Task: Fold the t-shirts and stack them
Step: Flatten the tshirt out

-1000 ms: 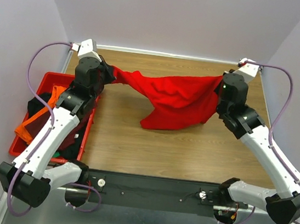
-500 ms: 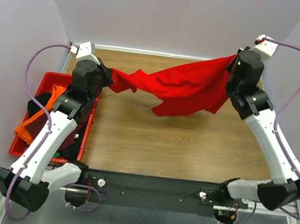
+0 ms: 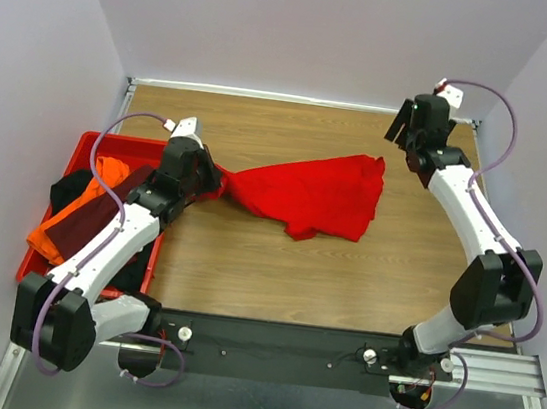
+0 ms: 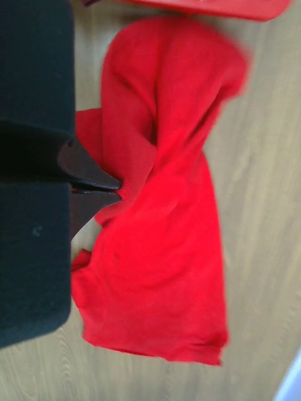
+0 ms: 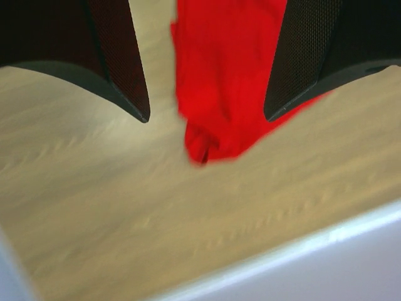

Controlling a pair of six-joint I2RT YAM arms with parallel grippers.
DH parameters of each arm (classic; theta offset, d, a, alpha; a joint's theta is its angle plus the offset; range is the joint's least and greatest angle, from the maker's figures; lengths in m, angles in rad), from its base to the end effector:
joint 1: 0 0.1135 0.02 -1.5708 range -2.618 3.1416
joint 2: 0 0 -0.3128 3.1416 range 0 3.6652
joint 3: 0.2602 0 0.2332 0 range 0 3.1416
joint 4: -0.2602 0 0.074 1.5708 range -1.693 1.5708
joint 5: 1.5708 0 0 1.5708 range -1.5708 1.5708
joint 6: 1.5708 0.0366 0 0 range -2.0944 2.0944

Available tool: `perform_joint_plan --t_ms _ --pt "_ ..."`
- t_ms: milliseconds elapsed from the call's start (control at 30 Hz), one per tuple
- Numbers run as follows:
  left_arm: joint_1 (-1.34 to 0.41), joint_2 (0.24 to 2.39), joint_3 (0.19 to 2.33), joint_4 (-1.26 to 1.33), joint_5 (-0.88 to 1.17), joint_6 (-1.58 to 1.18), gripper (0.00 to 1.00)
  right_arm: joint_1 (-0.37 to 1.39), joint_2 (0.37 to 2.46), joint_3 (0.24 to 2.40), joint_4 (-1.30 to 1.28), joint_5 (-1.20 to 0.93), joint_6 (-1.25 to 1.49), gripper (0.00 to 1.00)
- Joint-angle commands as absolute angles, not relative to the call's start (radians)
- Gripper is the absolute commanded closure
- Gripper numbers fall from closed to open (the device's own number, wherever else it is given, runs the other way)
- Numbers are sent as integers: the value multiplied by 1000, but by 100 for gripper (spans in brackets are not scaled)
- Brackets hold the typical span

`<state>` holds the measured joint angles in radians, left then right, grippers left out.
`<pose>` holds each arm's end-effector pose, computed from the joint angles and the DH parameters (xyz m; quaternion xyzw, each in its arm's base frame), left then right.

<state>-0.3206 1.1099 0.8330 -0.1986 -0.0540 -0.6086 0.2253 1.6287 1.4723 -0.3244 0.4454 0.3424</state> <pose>0.2021 -0.0650 0.3392 -0.1364 0.8426 -0.2126 0.4756 0.3592 0.0662 0.4004 0.1631 0.8259 -0.0397 0.5383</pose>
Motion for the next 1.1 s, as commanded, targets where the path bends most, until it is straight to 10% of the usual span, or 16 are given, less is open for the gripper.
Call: perform_joint_plan --t_ms 0,367,1067 --pt "-314 1115 799 -107 -5 -637 100 253 1499 1268 -351 233 465 20" --pt "-314 1157 831 -106 -25 -620 100 727 1328 830 -344 417 699 24" --pt "-313 1143 851 -141 -44 -586 100 540 1514 824 -276 553 698 33"
